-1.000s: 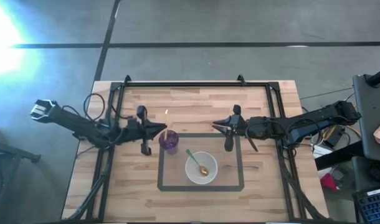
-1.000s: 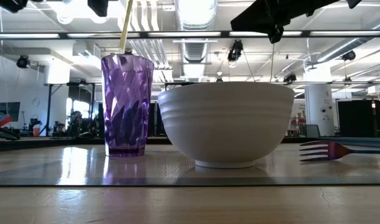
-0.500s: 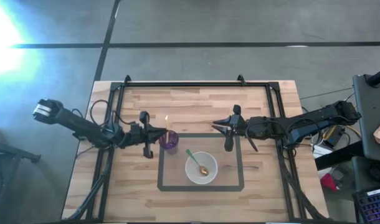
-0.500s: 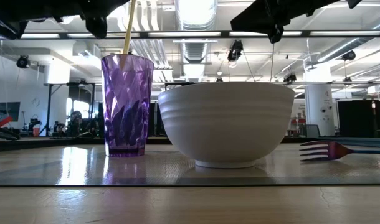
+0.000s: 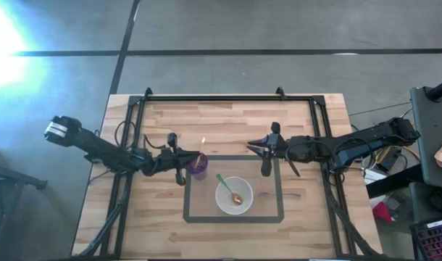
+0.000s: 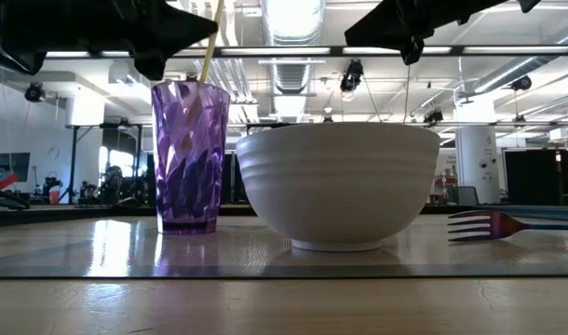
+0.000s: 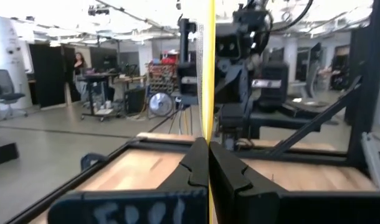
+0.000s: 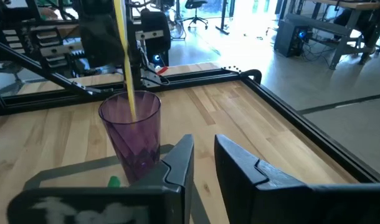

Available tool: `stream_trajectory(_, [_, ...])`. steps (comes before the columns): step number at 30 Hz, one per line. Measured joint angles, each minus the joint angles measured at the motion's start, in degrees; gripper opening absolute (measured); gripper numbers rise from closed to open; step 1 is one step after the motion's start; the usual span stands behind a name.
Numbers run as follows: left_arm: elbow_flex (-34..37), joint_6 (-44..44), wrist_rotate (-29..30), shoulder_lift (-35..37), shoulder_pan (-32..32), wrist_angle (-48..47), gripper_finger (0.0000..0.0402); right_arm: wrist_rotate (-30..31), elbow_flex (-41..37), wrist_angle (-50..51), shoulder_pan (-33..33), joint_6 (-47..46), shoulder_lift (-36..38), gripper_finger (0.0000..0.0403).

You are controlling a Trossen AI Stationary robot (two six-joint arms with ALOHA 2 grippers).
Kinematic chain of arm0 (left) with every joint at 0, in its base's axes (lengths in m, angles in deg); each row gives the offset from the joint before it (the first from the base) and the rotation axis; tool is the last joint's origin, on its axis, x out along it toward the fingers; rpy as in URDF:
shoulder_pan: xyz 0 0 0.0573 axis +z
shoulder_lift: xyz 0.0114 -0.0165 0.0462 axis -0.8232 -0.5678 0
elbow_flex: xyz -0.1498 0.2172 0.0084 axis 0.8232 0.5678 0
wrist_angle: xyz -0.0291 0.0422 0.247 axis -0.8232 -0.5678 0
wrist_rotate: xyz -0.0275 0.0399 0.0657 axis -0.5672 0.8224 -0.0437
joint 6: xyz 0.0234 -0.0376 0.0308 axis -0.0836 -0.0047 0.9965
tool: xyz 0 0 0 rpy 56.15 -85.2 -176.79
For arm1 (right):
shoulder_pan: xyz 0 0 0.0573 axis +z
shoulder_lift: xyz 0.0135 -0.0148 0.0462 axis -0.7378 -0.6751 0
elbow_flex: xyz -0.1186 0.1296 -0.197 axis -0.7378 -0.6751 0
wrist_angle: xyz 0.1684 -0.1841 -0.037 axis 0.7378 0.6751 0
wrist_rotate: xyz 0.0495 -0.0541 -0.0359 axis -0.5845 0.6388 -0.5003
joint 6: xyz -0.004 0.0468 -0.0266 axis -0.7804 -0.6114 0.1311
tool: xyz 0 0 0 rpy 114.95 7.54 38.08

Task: Pick & Place Utensil
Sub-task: Put the yellow straw into the purple cup on the transparent mat

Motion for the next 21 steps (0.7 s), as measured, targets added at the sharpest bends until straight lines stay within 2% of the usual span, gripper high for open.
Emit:
stream_trajectory(15, [0.0, -4.6, 5.7, -5.9, 0.1, 1.6, 0.0000, 0.0, 0.0, 0.0, 0.0, 0.0, 0.0, 0.0079])
stream_trajectory(21, [0.0, -5.8, 8.4, -7.6, 0.1, 1.6, 0.0000, 0.0, 0.0, 0.0, 0.0, 0.0, 0.0, 0.0074])
